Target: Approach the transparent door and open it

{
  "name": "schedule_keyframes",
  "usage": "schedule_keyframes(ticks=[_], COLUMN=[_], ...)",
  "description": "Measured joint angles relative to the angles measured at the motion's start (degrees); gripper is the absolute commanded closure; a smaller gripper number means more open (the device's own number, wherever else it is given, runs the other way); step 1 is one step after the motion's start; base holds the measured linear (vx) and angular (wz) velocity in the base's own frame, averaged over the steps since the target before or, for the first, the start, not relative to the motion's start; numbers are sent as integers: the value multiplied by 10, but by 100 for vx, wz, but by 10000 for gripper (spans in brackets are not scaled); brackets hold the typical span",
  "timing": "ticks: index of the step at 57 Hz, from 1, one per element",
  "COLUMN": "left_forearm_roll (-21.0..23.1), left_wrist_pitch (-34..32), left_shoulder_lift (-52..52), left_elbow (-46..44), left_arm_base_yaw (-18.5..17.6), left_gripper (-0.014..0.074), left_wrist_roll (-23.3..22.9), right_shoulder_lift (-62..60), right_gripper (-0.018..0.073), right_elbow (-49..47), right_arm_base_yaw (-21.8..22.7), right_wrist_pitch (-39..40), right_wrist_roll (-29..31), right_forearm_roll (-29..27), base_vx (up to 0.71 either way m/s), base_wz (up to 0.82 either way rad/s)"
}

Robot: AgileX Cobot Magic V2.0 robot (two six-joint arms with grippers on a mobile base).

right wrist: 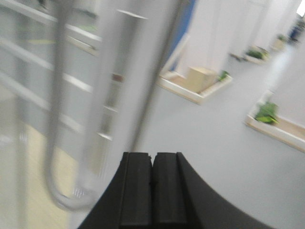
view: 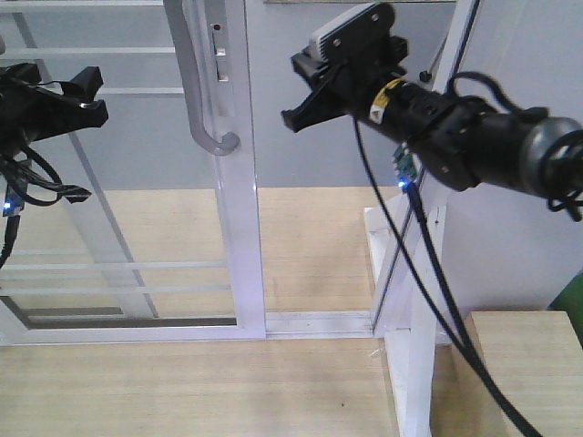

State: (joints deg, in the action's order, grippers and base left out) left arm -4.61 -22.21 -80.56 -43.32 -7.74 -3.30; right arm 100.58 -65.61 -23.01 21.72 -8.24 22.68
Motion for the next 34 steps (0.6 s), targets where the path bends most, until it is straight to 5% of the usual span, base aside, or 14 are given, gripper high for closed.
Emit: schedule_keyframes(ticks=[19, 34], left_forearm_roll=[-36, -126], left_wrist_pitch=[-22, -57], left_shoulder_lift=[-36, -119], left_elbow=[-12, -54], left_arm_base_yaw=[0, 0], left_gripper=[10, 10], left_wrist_roll=[-49, -136], right_shoulder_lift=[-156, -176], right_gripper=[565, 565], right_elbow=[161, 197], right_arm_base_yaw=[78, 87], right_wrist_pitch=[-12, 0], right_wrist_roll=[0, 2], right_forearm_roll=[-3, -2], base_vx=[0, 0], base_wz=[0, 0])
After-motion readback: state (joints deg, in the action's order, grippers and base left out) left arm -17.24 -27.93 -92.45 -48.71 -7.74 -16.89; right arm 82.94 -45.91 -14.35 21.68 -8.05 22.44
